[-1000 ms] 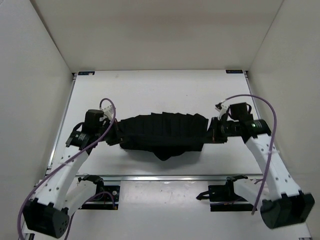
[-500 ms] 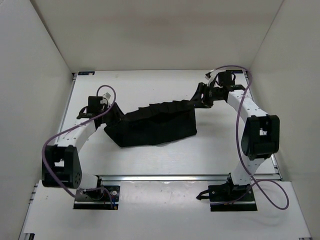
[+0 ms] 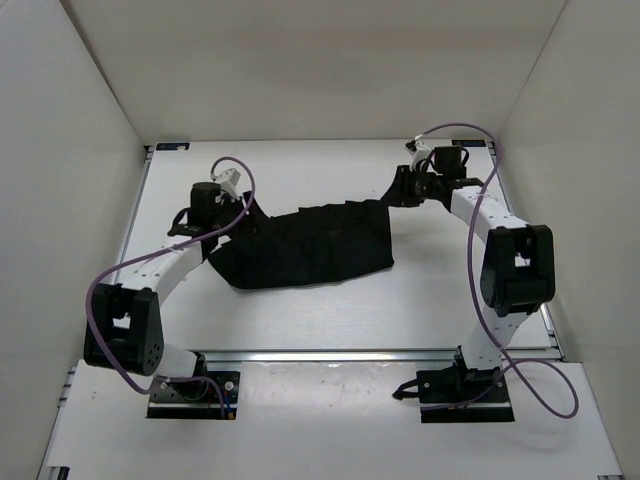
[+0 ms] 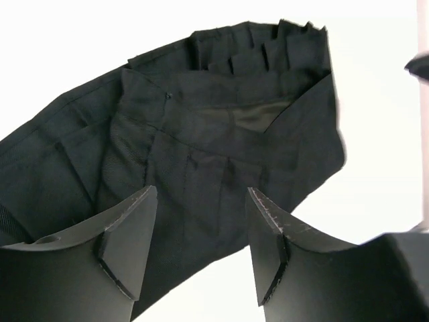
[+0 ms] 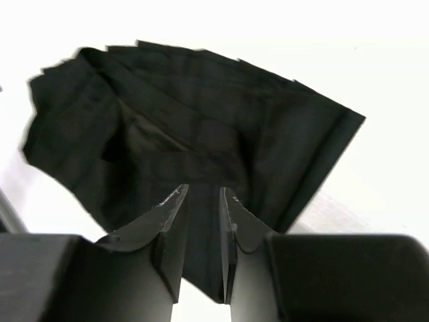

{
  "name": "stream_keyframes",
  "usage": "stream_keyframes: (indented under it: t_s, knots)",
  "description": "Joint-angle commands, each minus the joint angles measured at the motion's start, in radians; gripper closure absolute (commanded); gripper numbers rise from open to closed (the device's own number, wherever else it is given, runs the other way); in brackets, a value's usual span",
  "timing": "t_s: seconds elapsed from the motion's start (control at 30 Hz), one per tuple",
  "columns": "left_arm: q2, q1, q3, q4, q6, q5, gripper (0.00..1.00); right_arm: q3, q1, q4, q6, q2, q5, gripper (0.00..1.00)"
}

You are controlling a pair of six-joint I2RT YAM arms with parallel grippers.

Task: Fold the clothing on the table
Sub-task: Flatten the skirt out

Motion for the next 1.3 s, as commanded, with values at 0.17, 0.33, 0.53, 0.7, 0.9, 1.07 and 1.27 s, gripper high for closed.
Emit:
stream_keyframes:
  t_s: [0.17,0.33,0.53,0.7,0.9,1.07,1.27]
  knots:
    - [0.095,-0.041,0.063,0.039,0.164,-0.195,0.32,0.012,0.075,0.042,-0.156,0.076,0.077,0.68]
    - [0.19,-0.093,0.138,-0.004,0.25,-0.266,0.3,0.032,0.084,0.019,-0.167,0.12,0.114,0.67]
    - [0.256,-0.193,0.178,-0.003,0.312,-0.349,0.3,0.024,0.09,0.009,-0.173,0.128,0.141,0.67]
    - [0.342,-0.251,0.233,-0.033,0.341,-0.445,0.3,0.021,0.087,0.015,-0.162,0.133,0.155,0.68]
    - [0.379,-0.254,0.259,-0.014,0.338,-0.51,0.3,0.006,0.095,0.022,-0.164,0.13,0.164,0.68]
    - [0.425,-0.239,0.313,-0.059,0.344,-0.492,0.34,0.009,0.09,0.021,-0.164,0.148,0.155,0.69]
    - [0.476,-0.265,0.383,-0.135,0.373,-0.49,0.48,0.015,0.101,0.015,-0.171,0.162,0.14,0.59]
